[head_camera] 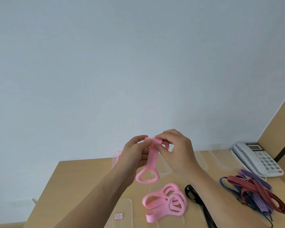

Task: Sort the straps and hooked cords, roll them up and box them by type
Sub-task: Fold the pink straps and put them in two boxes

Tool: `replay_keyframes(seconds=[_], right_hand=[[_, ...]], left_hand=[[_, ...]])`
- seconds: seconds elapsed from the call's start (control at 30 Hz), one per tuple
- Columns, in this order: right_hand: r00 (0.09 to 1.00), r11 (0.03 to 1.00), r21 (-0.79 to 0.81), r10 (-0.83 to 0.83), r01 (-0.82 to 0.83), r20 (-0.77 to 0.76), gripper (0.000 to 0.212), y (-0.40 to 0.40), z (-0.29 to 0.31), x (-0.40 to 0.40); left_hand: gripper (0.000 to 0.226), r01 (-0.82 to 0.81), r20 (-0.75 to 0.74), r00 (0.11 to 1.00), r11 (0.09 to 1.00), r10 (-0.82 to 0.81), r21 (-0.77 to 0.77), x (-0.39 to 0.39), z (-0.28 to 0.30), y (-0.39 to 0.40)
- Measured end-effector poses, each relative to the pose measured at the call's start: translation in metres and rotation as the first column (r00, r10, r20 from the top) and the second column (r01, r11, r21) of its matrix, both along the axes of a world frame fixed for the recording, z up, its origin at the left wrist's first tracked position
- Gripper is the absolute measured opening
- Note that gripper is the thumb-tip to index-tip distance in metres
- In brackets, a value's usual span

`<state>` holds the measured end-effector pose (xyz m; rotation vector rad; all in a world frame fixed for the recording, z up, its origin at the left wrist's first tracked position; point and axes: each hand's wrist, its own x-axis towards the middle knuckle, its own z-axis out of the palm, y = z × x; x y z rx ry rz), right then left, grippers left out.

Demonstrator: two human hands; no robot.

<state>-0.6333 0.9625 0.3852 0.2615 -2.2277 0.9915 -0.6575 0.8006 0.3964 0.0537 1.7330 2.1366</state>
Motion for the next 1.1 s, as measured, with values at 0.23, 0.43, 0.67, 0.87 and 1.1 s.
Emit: replay_keyframes(seconds=[0.23, 0.43, 0.67, 0.87, 1.1], right_hand=[[0.999, 0.999, 0.03, 0.029, -0.028, -0.045, 0.016, -0.006, -0.006, 0.001], [0.997, 0.997, -0.033, 0.074, -0.074, 0.012, 0.01, -0.005, -0.005, 0.002], [0.975, 0.999, -0.039, 0.026, -0.018, 0.222, 0.013, 0.001, 0.001, -0.006], [0.906, 0.988, 0.106, 0.062, -0.116, 0.418, 0.012, 0.001, 0.01, -0.006], [0.928, 0.994, 0.091, 0.021, -0.059, 0.371, 0.009, 0.001, 0.009, -0.005]], left_hand=[[0.032, 0.025, -0.007, 1.0, 0.999, -0.025, 0.022, -0.001, -0.001, -0.001], [0.031, 0.073, -0.027, 0.997, 0.997, -0.073, 0.014, -0.001, -0.003, -0.005], [0.036, 0.076, -0.143, 0.985, 0.991, -0.092, -0.114, -0.004, -0.004, -0.006], [0.049, 0.043, -0.226, 0.97, 0.976, -0.093, -0.216, -0.007, -0.006, -0.008], [0.031, 0.054, -0.122, 0.989, 0.978, -0.08, -0.201, -0.009, -0.008, -0.008]])
